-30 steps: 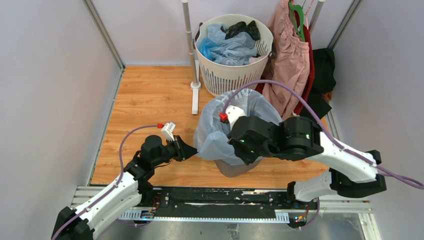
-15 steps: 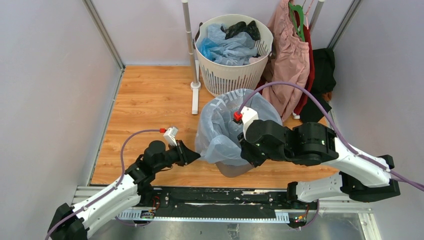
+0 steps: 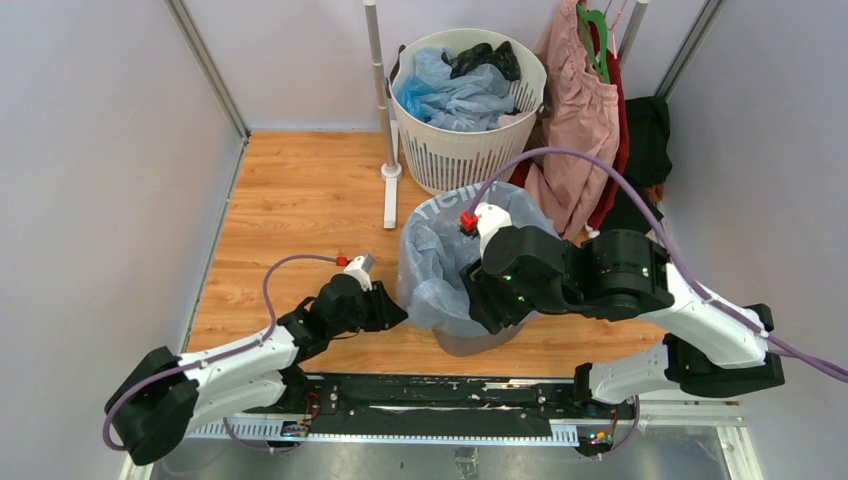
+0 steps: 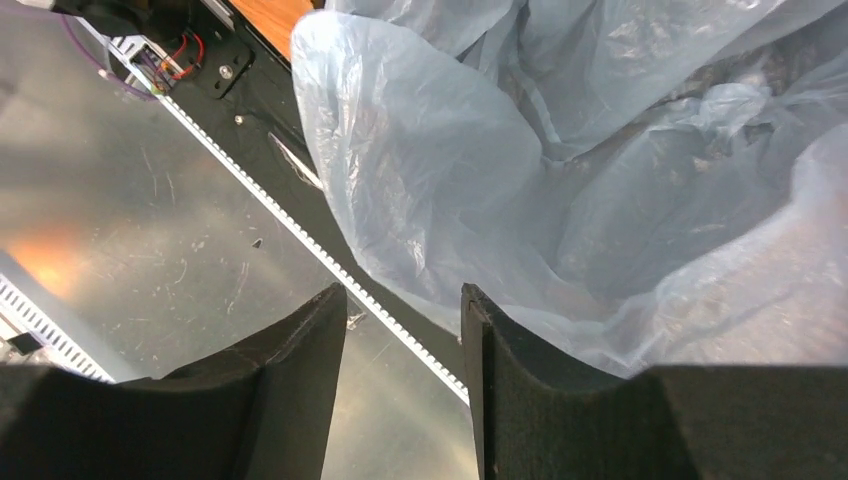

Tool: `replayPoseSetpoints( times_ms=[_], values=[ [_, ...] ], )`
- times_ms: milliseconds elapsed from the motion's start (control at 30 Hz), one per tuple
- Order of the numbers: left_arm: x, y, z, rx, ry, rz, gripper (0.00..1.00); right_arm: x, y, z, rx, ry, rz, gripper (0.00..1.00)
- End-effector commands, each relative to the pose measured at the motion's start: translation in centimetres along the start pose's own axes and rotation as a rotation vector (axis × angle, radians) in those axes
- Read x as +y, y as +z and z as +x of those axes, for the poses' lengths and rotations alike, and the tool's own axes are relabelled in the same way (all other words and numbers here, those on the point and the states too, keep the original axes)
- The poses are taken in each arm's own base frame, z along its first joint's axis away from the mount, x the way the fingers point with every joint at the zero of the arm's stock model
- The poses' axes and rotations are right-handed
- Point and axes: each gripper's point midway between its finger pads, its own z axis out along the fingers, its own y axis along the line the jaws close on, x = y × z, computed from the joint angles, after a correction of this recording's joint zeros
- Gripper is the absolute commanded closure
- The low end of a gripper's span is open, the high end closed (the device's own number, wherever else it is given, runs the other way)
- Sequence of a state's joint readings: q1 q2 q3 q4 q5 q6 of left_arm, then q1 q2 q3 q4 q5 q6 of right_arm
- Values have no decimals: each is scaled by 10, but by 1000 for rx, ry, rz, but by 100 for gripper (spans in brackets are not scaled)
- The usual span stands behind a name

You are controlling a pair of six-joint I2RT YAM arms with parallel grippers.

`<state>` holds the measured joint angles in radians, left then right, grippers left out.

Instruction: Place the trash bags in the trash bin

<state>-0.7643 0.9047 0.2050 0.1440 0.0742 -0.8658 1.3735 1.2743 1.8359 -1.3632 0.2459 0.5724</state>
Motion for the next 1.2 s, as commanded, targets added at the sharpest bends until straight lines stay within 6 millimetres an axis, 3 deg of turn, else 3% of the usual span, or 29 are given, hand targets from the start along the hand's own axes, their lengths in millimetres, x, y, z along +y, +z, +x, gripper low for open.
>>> replayPoseSetpoints(
  times_ms=[0,133,200,300,367,600,800,1167],
  values=[
    [-21,11,-21,-51,43,27,65,-16,-21,-15,-38,-20,63,49],
    [-30,12,-29,-64,49,43,61,-37,-22,-28,-72,-53,151,52],
    [-34,11,-33,-74,51,49,60,-52,-18,-32,-70,-55,207,58],
    [-35,12,-33,-69,53,48,60,-75,-3,-30,-38,-60,257,78],
    [-32,14,-30,-55,53,40,60,-88,7,-26,-12,-78,283,99],
    [-36,20,-31,-39,58,39,59,-116,45,-13,23,-259,337,100],
    [-41,23,-34,-29,63,47,59,-134,77,7,80,-268,255,100],
    [-46,26,-35,-15,61,54,59,-125,130,31,160,-320,31,100]
  ],
)
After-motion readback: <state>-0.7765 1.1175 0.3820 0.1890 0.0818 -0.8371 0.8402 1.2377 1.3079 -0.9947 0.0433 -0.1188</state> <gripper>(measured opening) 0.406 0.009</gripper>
